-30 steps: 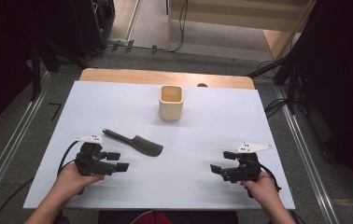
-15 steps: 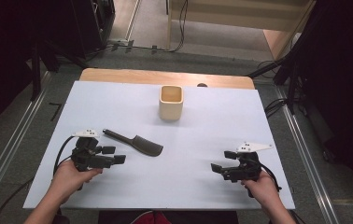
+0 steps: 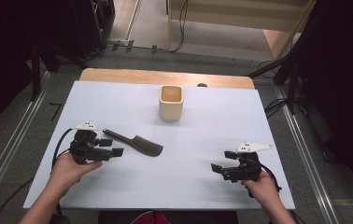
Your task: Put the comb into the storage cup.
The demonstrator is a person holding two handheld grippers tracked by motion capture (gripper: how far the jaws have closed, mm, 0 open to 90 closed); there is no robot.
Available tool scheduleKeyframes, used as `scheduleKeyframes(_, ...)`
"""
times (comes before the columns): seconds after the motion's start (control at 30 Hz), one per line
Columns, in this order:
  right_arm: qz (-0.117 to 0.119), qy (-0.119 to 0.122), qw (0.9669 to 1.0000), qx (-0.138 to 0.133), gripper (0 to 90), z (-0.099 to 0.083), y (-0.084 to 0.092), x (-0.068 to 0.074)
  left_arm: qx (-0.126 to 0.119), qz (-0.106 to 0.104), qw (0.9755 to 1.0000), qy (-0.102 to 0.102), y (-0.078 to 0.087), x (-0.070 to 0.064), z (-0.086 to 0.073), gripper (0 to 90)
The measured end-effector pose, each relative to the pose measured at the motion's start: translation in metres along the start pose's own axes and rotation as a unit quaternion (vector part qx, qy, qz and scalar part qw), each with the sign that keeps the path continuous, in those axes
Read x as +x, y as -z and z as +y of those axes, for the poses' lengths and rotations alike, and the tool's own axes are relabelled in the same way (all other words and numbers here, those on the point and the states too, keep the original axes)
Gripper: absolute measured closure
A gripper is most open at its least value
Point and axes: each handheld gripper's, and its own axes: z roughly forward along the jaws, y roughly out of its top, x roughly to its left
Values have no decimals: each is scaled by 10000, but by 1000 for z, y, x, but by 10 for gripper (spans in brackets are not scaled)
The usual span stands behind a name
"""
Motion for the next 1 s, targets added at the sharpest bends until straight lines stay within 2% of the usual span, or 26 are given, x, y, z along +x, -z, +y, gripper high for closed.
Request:
scheduleKeyframes(0.57,17,1,10000,6,146,0,0,0,6,51,10000,40,2,13,24,296)
scheduleKeyframes(0.73,-32,9,10000,-29,146,1,1,0,37,22,9999,101,0,18,32,295)
scheduleKeyframes(0.83,-24,2,10000,-3,146,0,1,0,-6,-132,9997,196,1,19,37,296)
scheduleKeyframes(1.0,8,25,10000,31,146,0,0,0,-57,-94,9997,209,2,23,47,296)
